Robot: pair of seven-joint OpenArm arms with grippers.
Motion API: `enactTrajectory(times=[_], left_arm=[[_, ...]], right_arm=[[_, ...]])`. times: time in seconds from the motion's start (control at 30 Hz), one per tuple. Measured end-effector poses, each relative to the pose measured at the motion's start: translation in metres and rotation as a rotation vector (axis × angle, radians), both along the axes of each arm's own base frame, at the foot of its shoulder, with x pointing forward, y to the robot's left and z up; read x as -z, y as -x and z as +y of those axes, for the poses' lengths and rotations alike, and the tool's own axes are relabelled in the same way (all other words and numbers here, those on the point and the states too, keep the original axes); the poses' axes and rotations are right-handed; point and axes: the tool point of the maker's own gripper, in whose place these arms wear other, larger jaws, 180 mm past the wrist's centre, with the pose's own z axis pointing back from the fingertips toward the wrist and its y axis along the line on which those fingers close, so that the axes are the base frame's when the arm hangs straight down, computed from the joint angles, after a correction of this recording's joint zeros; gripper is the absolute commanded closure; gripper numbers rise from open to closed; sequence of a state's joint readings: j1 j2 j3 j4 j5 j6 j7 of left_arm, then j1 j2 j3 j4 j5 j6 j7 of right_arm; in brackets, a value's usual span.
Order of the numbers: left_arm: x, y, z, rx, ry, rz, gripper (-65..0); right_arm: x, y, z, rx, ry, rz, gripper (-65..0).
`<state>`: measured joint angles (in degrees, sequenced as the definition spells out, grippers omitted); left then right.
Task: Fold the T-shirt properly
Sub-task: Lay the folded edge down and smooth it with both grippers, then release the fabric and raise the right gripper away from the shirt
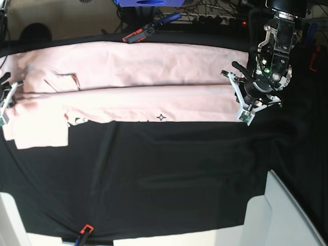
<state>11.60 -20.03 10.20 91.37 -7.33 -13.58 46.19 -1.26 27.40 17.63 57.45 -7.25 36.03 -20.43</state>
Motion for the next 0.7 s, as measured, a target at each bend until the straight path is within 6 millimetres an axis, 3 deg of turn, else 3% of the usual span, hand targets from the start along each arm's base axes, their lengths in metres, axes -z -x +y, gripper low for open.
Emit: enactTrajectory(times=[0.07, 0.17, 0.27, 0.33, 0.4, 0.53, 0.7], left_arm=[[0.000, 0.000, 0.000, 0.000, 0.000, 0.000, 0.0], [0.000, 0.001, 0.001, -0.001, -0.003, 0.004, -1.8], [0.005, 0.009, 0.006, -0.015, -0.029, 0.055, -16.6], [0.003, 0.008, 0.008, -0.016, -0.039, 0.051, -27.2], [-0.005, 0.003, 0.007, -0.009, -0.039, 0.027, -30.7], [-0.018, -0.005, 0.011, -0.027, -0.030, -0.016, -30.6], [-0.053, -0.020, 0.057, -0.150, -0.075, -0.119, -30.9]], right_arm=[[0.001, 0.000, 0.000, 0.000, -0.001, 0.001, -3.3], [0.002, 0.003, -0.002, 0.012, 0.011, 0.017, -20.2], [0.003, 0.009, -0.010, 0.026, 0.039, 0.058, -40.6], [0.001, 0.008, -0.011, 0.029, 0.042, 0.048, -49.6], [-0.006, 0.003, -0.013, 0.048, 0.036, 0.017, -49.8], [-0.022, 0.000, -0.029, 0.096, 0.055, -0.031, -48.6], [-0.042, -0.002, -0.044, 0.125, 0.098, -0.041, -48.6]])
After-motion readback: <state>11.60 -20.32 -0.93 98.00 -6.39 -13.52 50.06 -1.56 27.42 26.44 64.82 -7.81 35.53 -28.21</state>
